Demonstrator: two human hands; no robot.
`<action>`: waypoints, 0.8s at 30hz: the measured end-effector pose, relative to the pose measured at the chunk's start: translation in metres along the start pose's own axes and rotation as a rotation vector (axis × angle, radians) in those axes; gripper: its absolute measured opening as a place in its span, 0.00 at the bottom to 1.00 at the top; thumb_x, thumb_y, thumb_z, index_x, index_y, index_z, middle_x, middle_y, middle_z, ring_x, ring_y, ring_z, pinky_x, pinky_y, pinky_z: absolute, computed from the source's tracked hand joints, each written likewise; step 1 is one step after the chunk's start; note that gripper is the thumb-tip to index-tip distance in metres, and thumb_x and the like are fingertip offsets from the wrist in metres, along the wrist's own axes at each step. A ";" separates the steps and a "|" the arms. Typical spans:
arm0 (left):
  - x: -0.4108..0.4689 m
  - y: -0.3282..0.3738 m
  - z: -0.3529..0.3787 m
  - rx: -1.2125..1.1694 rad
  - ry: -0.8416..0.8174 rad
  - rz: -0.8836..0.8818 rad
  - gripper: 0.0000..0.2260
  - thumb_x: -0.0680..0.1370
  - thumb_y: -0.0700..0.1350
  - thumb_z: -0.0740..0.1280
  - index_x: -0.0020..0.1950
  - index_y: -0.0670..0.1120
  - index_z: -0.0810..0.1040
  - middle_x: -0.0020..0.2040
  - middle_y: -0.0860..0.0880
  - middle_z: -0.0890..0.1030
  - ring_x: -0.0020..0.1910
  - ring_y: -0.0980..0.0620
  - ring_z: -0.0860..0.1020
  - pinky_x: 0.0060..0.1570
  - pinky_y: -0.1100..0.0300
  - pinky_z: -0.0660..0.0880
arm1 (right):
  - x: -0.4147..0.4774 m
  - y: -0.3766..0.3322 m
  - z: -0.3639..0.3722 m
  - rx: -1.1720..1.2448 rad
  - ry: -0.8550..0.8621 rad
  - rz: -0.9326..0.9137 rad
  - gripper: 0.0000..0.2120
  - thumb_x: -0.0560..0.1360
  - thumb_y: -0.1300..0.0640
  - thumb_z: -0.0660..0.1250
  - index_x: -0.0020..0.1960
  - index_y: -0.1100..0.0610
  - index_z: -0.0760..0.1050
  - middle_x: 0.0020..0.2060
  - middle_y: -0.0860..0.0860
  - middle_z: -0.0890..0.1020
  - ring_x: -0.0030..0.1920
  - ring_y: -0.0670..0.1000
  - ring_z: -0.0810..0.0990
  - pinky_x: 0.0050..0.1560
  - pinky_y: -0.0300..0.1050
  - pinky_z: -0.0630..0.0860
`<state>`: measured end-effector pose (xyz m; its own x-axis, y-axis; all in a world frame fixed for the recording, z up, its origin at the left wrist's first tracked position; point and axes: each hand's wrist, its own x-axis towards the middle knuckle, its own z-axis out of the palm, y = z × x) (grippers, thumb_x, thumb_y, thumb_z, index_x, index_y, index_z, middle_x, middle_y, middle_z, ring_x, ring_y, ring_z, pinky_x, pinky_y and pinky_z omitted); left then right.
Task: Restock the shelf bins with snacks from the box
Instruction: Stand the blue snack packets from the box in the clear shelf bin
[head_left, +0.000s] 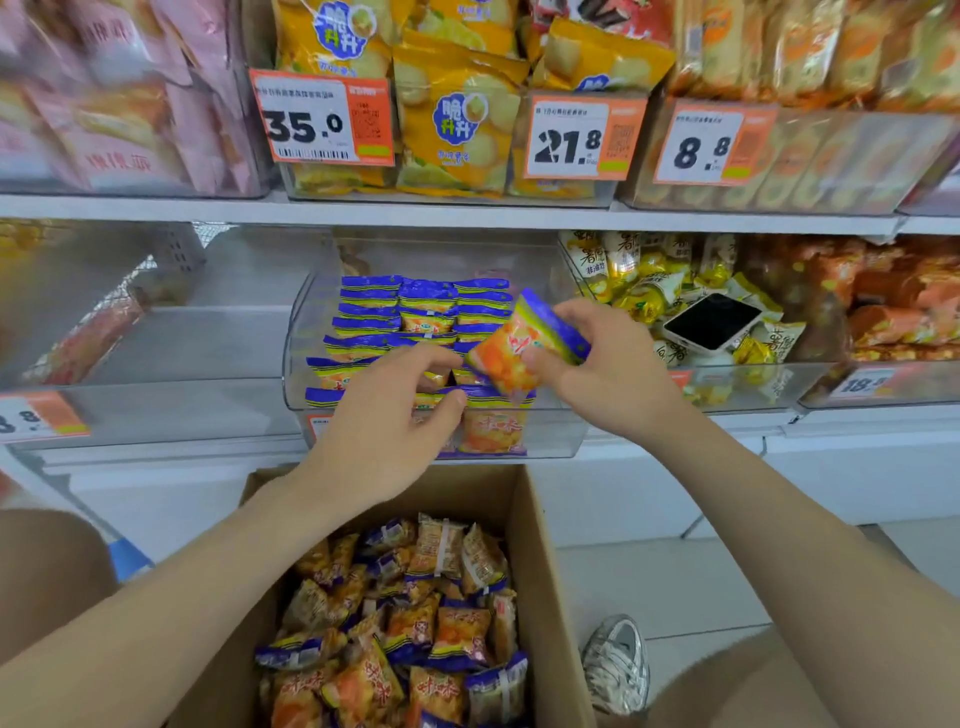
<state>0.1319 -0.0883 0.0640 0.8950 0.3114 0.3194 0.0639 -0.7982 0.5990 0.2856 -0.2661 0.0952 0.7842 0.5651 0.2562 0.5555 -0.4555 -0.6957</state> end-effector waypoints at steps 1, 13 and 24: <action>0.006 -0.002 -0.001 0.092 -0.024 0.038 0.16 0.83 0.52 0.68 0.70 0.53 0.77 0.64 0.58 0.78 0.62 0.62 0.75 0.57 0.65 0.71 | 0.007 0.003 0.001 -0.112 0.113 -0.018 0.12 0.76 0.50 0.76 0.57 0.51 0.79 0.46 0.46 0.85 0.44 0.46 0.82 0.40 0.38 0.74; 0.055 -0.030 -0.003 0.549 -0.397 0.148 0.19 0.78 0.64 0.69 0.38 0.51 0.73 0.39 0.55 0.75 0.40 0.56 0.72 0.37 0.56 0.67 | 0.133 0.024 0.045 -0.961 0.081 -0.025 0.20 0.77 0.62 0.69 0.68 0.60 0.70 0.60 0.62 0.82 0.68 0.66 0.74 0.64 0.56 0.70; 0.063 -0.024 -0.005 0.557 -0.349 0.092 0.24 0.74 0.74 0.66 0.41 0.53 0.74 0.38 0.56 0.77 0.40 0.56 0.75 0.34 0.58 0.66 | 0.170 0.034 0.076 -1.186 -0.017 -0.021 0.14 0.82 0.59 0.61 0.65 0.53 0.79 0.64 0.57 0.81 0.70 0.61 0.74 0.72 0.54 0.63</action>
<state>0.1850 -0.0467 0.0730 0.9922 0.1184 0.0384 0.1150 -0.9900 0.0813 0.4172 -0.1333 0.0642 0.7730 0.5852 0.2450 0.4846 -0.7939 0.3674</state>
